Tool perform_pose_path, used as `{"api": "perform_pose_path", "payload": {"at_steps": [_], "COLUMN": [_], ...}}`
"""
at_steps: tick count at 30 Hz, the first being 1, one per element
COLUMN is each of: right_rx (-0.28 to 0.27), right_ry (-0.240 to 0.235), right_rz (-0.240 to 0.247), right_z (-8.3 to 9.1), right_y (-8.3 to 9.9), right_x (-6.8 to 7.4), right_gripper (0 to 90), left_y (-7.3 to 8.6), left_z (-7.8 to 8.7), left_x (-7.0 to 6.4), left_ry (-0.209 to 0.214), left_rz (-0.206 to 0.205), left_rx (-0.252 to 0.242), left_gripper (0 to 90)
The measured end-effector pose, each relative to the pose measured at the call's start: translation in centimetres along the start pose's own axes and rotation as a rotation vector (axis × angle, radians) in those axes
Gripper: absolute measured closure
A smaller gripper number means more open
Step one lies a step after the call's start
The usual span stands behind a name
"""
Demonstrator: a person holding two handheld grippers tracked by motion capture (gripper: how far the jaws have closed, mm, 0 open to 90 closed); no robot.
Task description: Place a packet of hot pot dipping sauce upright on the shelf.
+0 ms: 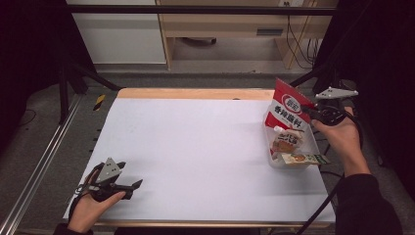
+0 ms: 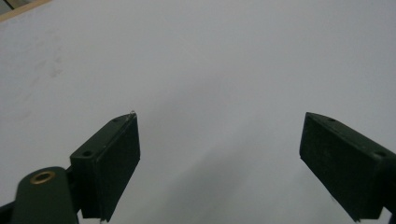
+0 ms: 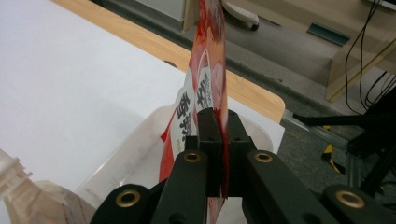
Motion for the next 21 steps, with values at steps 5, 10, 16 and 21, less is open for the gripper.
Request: {"api": "perform_pose_path", "payload": {"at_steps": [5,10,16,21], "right_rx": [0.033,0.066,0.061,0.017], "right_ry": [0.031,0.054,0.06,0.096], "right_rz": [0.001,0.008,0.0,-0.002], "right_z": [0.0,0.1,0.4,0.9], "right_y": [0.5,1.0,1.0,-0.1], "right_x": [-0.6,-0.8,-0.6,-0.3], "right_gripper": [89.4,86.3,73.0,42.9], "left_y": [0.0,0.0,0.0,0.0], "left_z": [0.0,0.0,0.0,-0.1], "left_x": [0.0,0.0,-0.1,-0.1], "left_ry": [0.001,0.002,0.002,0.003], "left_rz": [-0.001,-0.003,-0.004,-0.004], "left_rx": [-0.001,0.001,0.003,0.004], "left_gripper": [12.2,12.2,12.2,12.2]}}
Point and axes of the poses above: each handheld gripper's, and its own axes: z roughly backward along the jaws, y roughly out of its underside, x roughly to its left, the point moved 8 cm from there along -z, roughly forward along the jaws, and after that the axes turned 6 degrees about -z, right-handed, at the moved point
